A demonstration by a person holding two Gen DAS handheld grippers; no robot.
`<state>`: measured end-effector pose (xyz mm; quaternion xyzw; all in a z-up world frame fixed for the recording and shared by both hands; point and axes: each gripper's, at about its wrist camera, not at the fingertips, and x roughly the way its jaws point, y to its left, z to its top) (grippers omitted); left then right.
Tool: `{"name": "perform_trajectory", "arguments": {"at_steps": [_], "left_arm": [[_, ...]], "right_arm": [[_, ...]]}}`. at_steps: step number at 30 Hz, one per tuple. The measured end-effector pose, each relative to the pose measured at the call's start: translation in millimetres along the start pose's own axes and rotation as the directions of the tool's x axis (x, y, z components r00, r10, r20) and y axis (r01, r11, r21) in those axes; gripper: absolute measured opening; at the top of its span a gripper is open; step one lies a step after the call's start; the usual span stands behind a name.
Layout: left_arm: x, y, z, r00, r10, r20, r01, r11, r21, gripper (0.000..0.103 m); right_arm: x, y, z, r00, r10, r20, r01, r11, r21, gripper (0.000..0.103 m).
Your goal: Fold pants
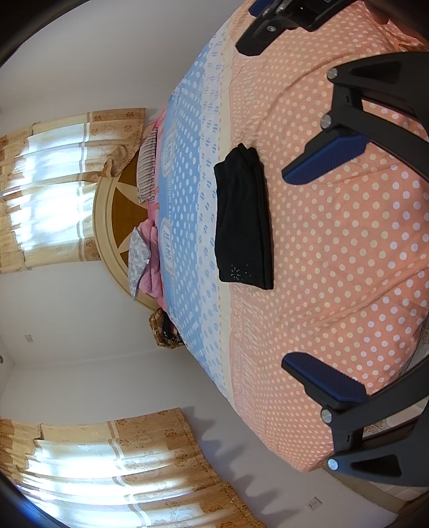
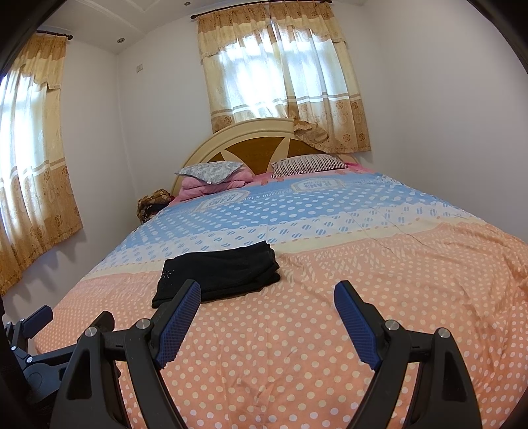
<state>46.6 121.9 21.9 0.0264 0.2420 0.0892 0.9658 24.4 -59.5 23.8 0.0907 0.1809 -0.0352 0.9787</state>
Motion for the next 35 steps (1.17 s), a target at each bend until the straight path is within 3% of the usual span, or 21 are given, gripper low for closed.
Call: {"name": "perform_trajectory", "arguments": {"at_steps": [16, 23, 28, 35], "left_arm": [[1.2, -2.2, 2.3, 1.000, 0.003, -0.012, -0.003, 1.000, -0.006, 0.103], [1.1, -5.6, 2.6, 1.000, -0.007, -0.014, 0.007, 1.000, 0.003, 0.103], [1.6, -5.5, 2.0, 0.998, -0.059, -0.025, 0.059, 0.998, -0.008, 0.103], [2.7, -5.3, 1.7, 0.999, -0.045, -0.031, 0.045, 0.999, 0.002, 0.103]], "right_arm": [[1.7, -1.9, 1.8, 1.000, 0.000, -0.002, 0.000, 1.000, 0.007, 0.084], [1.7, 0.1, 1.7, 1.000, -0.008, 0.003, 0.008, 1.000, 0.006, 0.084], [0.9, 1.5, 0.7, 1.000, -0.010, 0.007, 0.010, 1.000, 0.000, 0.084], [2.4, -0.4, 0.2, 1.000, -0.010, 0.001, 0.010, 1.000, 0.006, 0.084]]}}
